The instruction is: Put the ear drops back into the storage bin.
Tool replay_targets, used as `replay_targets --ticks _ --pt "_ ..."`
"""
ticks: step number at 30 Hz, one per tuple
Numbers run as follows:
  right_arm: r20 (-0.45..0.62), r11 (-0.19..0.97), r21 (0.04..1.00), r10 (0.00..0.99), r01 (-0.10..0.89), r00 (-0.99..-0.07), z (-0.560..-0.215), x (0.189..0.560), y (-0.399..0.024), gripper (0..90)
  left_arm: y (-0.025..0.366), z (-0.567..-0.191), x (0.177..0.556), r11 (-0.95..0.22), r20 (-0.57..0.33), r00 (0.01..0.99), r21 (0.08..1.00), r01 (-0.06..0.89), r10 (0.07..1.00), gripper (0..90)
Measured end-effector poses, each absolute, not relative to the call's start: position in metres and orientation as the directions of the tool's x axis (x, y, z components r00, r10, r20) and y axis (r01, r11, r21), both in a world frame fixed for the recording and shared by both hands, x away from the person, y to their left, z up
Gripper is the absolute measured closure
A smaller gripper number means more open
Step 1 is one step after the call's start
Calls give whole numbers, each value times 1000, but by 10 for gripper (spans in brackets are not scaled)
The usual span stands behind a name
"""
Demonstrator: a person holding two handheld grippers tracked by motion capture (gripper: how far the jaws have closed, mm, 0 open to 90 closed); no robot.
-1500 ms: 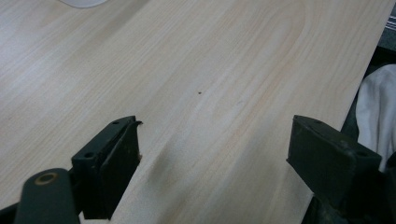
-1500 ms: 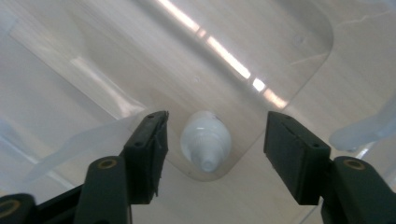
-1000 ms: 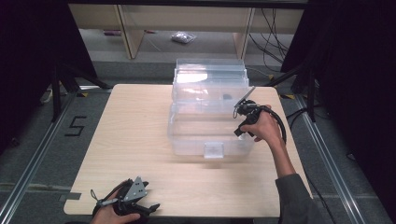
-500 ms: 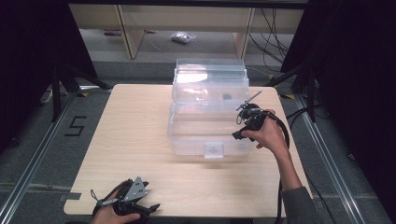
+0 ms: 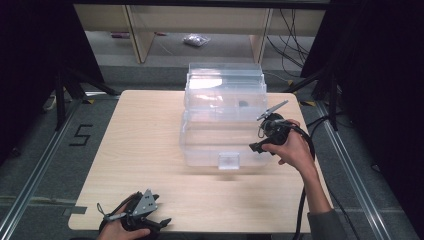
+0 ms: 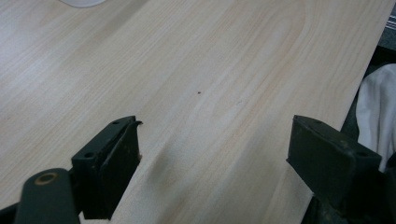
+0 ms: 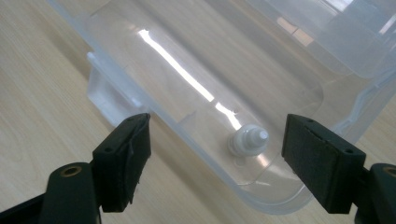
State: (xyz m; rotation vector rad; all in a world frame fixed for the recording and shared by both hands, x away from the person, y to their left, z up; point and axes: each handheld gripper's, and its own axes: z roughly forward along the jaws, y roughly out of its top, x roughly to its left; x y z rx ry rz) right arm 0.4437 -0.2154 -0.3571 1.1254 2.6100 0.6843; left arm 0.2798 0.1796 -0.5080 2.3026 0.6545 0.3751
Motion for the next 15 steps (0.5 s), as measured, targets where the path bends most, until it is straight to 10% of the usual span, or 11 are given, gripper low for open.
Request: replay_targets --ticks 15 --pt "-18 603 525 713 600 -701 -355 425 -218 247 180 -508 280 -625 80 830 699 348 552 163"
